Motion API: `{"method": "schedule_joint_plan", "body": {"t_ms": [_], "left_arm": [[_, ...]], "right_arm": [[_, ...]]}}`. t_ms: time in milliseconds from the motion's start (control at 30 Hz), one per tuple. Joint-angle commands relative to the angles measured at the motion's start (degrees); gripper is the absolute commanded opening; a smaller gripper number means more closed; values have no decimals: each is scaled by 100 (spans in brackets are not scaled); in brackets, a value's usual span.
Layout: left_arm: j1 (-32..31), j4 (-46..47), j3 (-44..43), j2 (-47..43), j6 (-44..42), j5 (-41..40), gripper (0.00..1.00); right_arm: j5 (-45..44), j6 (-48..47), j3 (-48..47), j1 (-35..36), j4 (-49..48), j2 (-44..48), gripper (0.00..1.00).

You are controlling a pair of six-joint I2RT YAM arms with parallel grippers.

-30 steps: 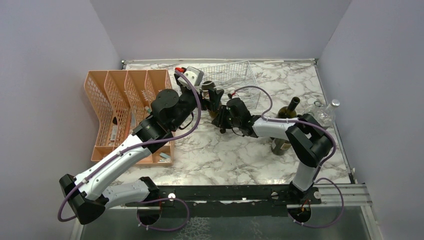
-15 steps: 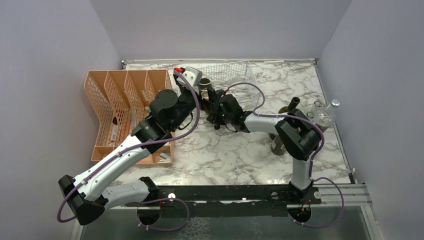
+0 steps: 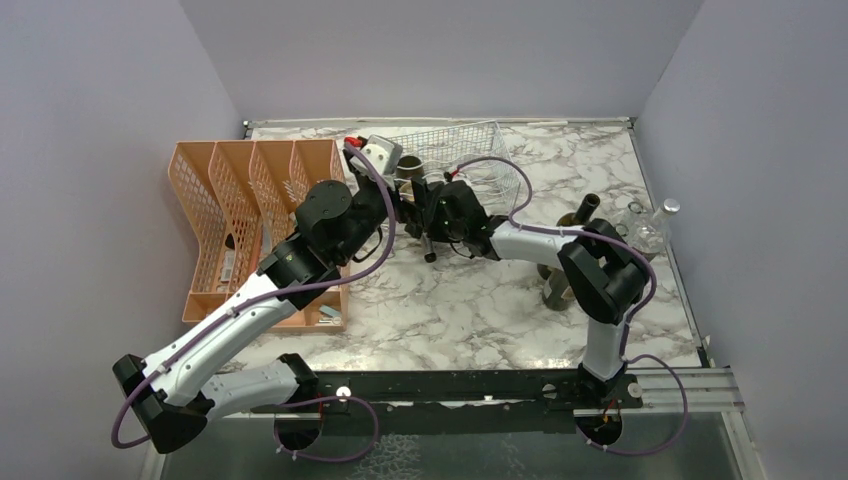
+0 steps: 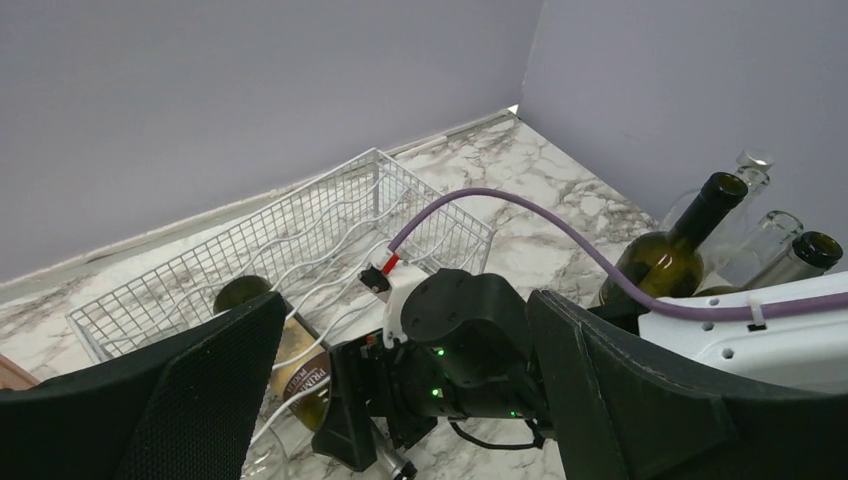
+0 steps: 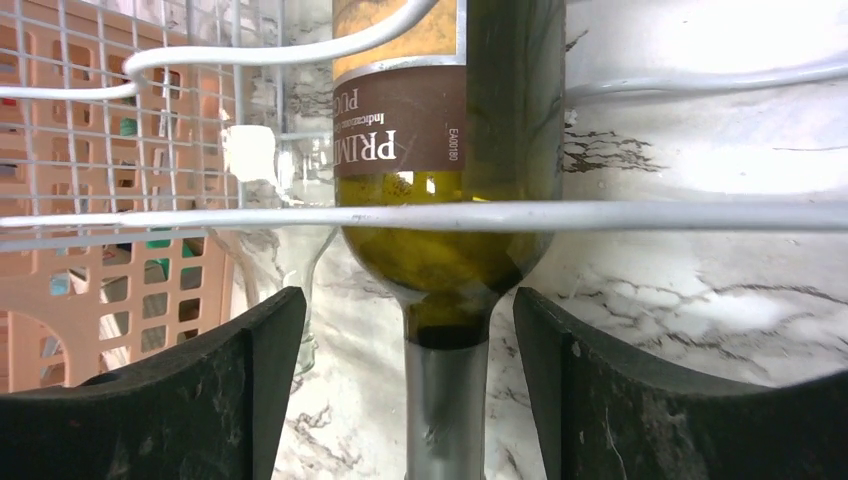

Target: Put the wine bottle on the wine rack

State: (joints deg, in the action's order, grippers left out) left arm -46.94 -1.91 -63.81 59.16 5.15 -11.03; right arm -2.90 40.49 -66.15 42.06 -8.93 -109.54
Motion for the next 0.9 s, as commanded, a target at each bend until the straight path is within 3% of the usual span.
{"method": "schedule_joint_plan", "body": {"t_ms": [0, 233, 600, 867], "left_arm": [[14, -57, -90, -229, -68, -123, 99], [14, -115, -108, -431, -93, -155, 99], [15, -258, 206, -760, -31, -101, 99], [14, -380, 734, -932, 220, -58, 99]], "right_arm": [[-311, -124, -22, 39, 467, 676, 79], [-724, -950, -39, 30, 1346, 1654, 79], [-2673, -2323, -424, -23, 2759, 3458, 78], [-4035, -2009, -645, -30, 4552, 4622, 71]]}}
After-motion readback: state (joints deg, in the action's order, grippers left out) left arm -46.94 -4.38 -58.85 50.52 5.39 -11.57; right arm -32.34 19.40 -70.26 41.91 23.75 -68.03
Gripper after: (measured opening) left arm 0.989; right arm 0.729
